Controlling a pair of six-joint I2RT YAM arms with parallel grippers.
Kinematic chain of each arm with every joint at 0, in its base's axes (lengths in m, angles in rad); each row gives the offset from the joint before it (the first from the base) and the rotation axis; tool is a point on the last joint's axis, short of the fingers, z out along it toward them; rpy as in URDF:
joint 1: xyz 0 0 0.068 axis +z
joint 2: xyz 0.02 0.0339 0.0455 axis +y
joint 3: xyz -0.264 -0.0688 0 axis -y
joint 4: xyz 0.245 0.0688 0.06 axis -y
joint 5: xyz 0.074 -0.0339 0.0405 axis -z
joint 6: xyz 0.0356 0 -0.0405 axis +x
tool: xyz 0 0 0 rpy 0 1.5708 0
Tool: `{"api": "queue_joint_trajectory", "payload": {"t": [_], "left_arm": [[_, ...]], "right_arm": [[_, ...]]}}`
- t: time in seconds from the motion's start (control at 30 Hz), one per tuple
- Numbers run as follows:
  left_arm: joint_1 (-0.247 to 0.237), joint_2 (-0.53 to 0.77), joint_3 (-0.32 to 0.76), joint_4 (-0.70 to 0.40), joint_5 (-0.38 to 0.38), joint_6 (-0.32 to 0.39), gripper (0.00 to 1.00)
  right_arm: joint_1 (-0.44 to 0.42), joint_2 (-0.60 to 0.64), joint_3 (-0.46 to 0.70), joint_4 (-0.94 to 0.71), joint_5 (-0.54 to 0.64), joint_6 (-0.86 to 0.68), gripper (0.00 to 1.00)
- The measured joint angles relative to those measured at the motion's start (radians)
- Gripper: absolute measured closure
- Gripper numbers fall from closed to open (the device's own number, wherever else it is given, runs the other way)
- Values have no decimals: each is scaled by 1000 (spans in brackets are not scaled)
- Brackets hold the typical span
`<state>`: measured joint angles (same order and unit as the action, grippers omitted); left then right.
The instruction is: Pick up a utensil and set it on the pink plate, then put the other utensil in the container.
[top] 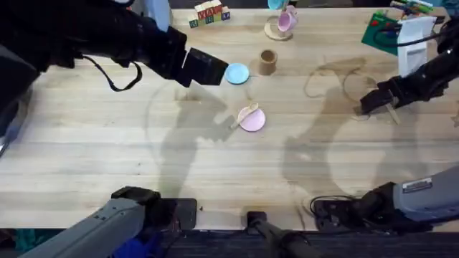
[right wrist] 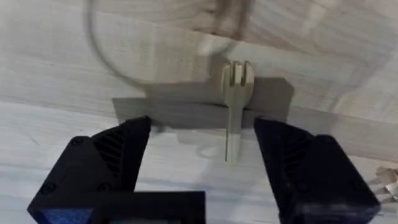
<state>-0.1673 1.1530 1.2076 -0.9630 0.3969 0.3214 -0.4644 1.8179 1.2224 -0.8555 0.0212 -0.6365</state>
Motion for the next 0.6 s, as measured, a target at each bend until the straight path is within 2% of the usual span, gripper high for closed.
{"api": "queue_joint_trajectory", "payload": {"t": [0.17,0.23,0.47,0.5,0.53,0.6], "left_arm": [[0,0,0,-1,0,0,5],[0,0,0,-1,0,0,5],[0,0,0,-1,0,0,5],[0,0,0,-1,0,0,5],[0,0,0,-1,0,0,5],[0,0,0,-1,0,0,6]], "right_arm": [[-4,6,6,-5,0,0,16],[-7,8,8,-2,0,-1,159],[-17,12,15,1,-9,-5,785],[-16,12,15,0,-12,-4,911],[-16,12,17,0,-15,-4,952],[-16,12,18,0,-16,-4,966]]}}
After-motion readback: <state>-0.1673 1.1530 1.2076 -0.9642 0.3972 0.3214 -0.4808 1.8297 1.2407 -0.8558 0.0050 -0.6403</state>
